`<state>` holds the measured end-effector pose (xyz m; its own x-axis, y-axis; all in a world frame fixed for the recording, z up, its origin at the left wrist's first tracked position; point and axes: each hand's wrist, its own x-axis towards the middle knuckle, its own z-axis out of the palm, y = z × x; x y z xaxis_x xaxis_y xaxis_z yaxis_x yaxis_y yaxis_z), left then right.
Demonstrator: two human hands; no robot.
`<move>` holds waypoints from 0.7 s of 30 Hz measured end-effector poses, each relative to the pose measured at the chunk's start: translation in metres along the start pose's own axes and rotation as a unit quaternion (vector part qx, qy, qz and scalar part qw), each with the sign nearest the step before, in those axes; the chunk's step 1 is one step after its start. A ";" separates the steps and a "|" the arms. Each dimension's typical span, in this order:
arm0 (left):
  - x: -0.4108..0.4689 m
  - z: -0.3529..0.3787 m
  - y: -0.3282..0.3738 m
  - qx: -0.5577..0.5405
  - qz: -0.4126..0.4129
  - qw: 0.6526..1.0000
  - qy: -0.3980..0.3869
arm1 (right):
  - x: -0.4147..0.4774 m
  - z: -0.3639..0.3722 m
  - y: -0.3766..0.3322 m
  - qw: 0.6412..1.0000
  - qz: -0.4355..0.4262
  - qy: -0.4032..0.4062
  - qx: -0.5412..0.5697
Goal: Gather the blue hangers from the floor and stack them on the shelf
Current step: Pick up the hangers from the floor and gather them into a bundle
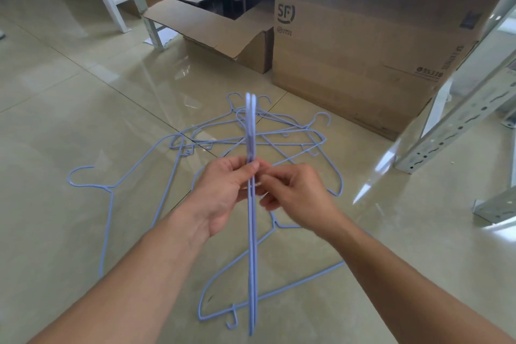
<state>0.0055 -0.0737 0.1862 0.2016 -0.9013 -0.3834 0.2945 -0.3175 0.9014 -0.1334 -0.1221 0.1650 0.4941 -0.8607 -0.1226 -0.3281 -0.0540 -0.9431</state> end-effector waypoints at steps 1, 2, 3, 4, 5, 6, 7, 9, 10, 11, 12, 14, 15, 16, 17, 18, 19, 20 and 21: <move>0.002 -0.004 0.002 -0.001 -0.004 1.000 0.021 | 0.006 -0.002 0.011 0.998 0.047 0.030 0.026; 0.002 -0.008 0.003 -0.011 -0.010 0.999 0.033 | 0.012 -0.003 0.026 0.993 0.098 0.062 0.038; 0.002 -0.012 0.005 -0.025 -0.016 0.999 0.037 | 0.015 -0.002 0.044 0.985 0.147 0.081 0.037; 0.002 -0.015 0.007 -0.038 -0.021 0.998 0.037 | 0.015 0.002 0.064 0.977 0.199 0.080 0.022; 0.000 -0.017 0.008 -0.045 -0.024 0.998 0.038 | 0.014 0.011 0.086 0.966 0.248 0.068 0.006; -0.002 -0.019 0.007 -0.047 -0.028 0.998 0.041 | 0.009 0.023 0.103 0.955 0.293 0.054 -0.010; -0.005 -0.020 0.006 -0.045 -0.032 0.997 0.045 | 0.005 0.036 0.119 0.945 0.323 0.049 -0.030; -0.010 -0.023 0.002 -0.042 -0.035 0.997 0.048 | 0.000 0.059 0.141 0.931 0.347 0.063 -0.091; -0.012 -0.024 0.000 -0.041 -0.035 0.997 0.046 | -0.001 0.067 0.145 0.924 0.353 0.083 -0.118; -0.015 -0.026 -0.001 -0.040 -0.036 0.997 0.047 | -0.001 0.074 0.147 0.917 0.360 0.100 -0.138; -0.016 -0.029 -0.001 -0.038 -0.036 0.997 0.048 | 0.000 0.079 0.146 0.911 0.367 0.118 -0.146; -0.019 -0.035 -0.001 -0.034 -0.037 0.997 0.057 | 0.002 0.085 0.142 0.904 0.378 0.127 -0.152; -0.021 -0.038 0.000 -0.033 -0.038 0.997 0.062 | 0.003 0.086 0.142 0.903 0.382 0.132 -0.146; -0.022 -0.041 -0.001 -0.033 -0.040 0.997 0.065 | 0.003 0.086 0.140 0.901 0.390 0.138 -0.131; -0.023 -0.043 -0.001 -0.033 -0.043 0.996 0.066 | 0.002 0.085 0.141 0.900 0.396 0.144 -0.111; -0.023 -0.044 -0.002 -0.036 -0.046 0.996 0.064 | 0.001 0.083 0.139 0.897 0.405 0.152 -0.087; -0.024 -0.045 -0.003 -0.039 -0.050 0.996 0.061 | -0.002 0.081 0.137 0.895 0.411 0.162 -0.057; -0.024 -0.045 -0.004 -0.041 -0.053 0.996 0.058 | -0.007 0.078 0.132 0.894 0.412 0.176 -0.012; -0.025 -0.045 -0.005 -0.040 -0.055 0.996 0.055 | -0.013 0.074 0.127 0.895 0.403 0.190 0.030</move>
<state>0.0406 -0.0366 0.1822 0.2642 -0.8227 -0.5033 0.3936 -0.3844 0.8350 -0.1216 -0.0804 0.0237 -0.1963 -0.7180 -0.6678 -0.4047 0.6796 -0.6118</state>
